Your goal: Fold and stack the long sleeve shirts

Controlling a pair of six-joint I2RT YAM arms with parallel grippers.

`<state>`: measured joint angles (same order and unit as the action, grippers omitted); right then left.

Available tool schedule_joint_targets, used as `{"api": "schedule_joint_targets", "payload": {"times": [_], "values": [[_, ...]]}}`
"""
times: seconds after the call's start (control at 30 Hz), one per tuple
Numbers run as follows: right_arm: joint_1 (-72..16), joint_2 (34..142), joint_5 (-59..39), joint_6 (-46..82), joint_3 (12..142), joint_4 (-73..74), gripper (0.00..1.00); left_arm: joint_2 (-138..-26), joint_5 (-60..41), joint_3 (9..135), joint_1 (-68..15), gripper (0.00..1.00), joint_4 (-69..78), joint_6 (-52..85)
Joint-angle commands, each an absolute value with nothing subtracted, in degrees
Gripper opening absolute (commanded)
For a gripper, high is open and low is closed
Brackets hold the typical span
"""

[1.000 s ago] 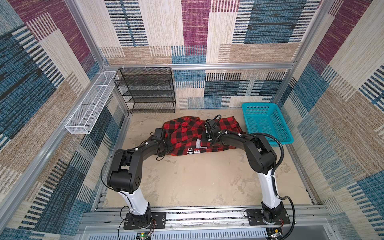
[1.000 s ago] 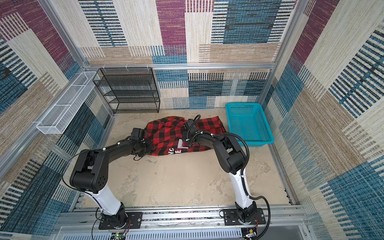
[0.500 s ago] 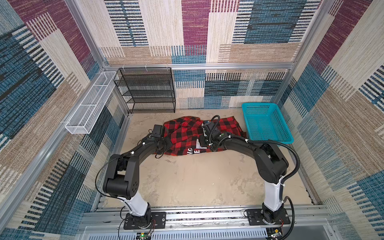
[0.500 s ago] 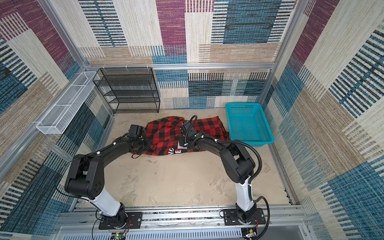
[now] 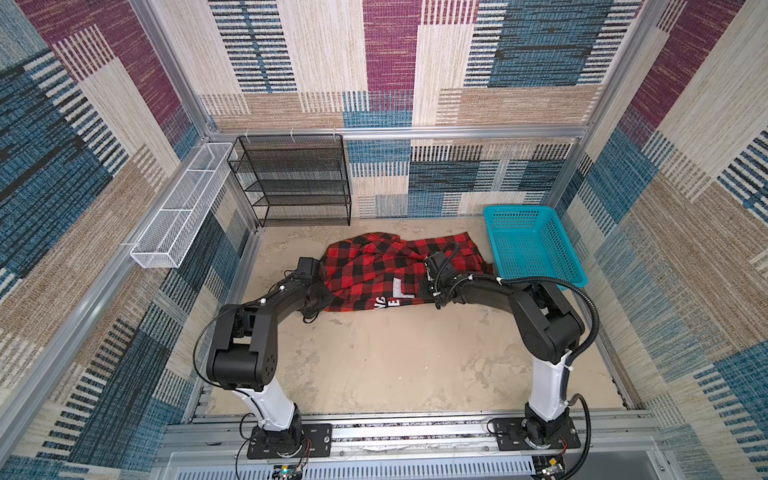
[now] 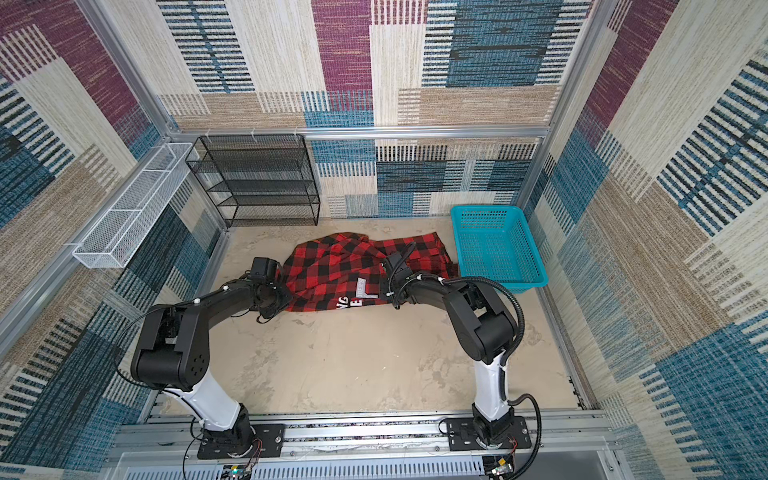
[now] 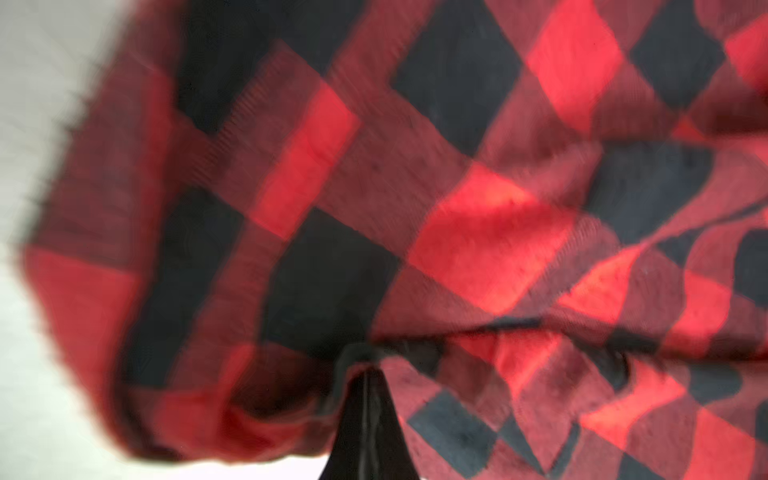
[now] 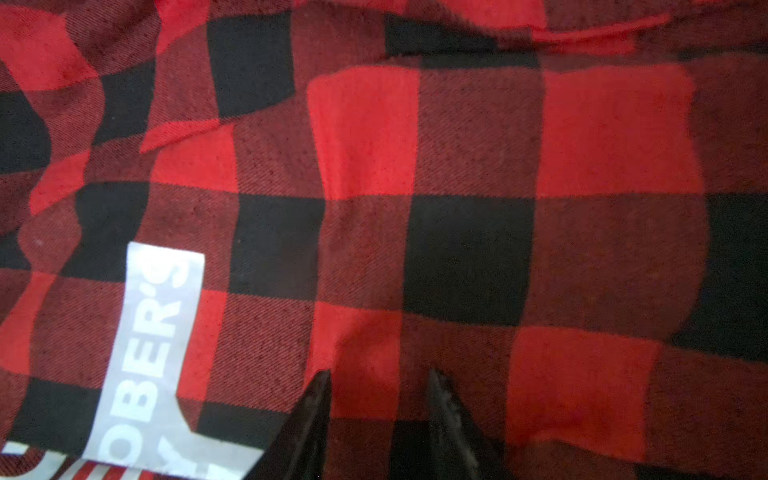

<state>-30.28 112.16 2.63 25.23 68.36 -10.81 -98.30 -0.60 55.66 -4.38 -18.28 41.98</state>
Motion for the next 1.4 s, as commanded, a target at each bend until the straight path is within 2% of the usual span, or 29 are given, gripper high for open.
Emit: {"api": "schedule_joint_targets", "payload": {"times": [0.0, 0.17, 0.37, 0.57, 0.87, 1.03, 1.13, 1.37], "values": [[-30.06, 112.10, 4.17, 26.17, 67.49, -14.08, 0.40, -98.13, 1.26, 55.91, -2.48, 0.00, -19.34, 40.73], [-31.61, 105.14, 6.08, 26.21, 67.06, -16.50, 0.42, -96.94, -0.25, 57.15, 0.25, 0.00, -20.07, 40.54], [-30.63, 97.19, 9.31, 24.29, 69.86, -22.62, 0.50, -91.22, -7.59, 58.72, -1.70, 0.00, -20.99, 43.48], [-24.92, 99.07, 9.65, 21.44, 71.99, -23.13, 0.51, -89.89, -10.05, 58.89, -8.84, 0.00, -19.32, 45.30], [-18.62, 105.34, 9.52, 22.00, 70.23, -19.09, 0.51, -104.09, -11.77, 62.92, -11.34, 0.00, -12.81, 47.73], [-18.98, 108.36, 7.15, 25.72, 67.40, -17.93, 0.48, -104.98, -9.83, 59.72, -9.40, 0.00, -14.05, 48.07], [-21.62, 108.28, 8.97, 28.51, 65.43, -18.10, 0.48, -102.31, -8.57, 57.32, -7.45, 0.00, -16.02, 47.00], [-29.31, 109.29, 6.08, 38.12, 60.73, -18.06, 0.48, -94.48, -5.43, 55.08, -4.85, 0.00, -23.15, 42.86]]}}
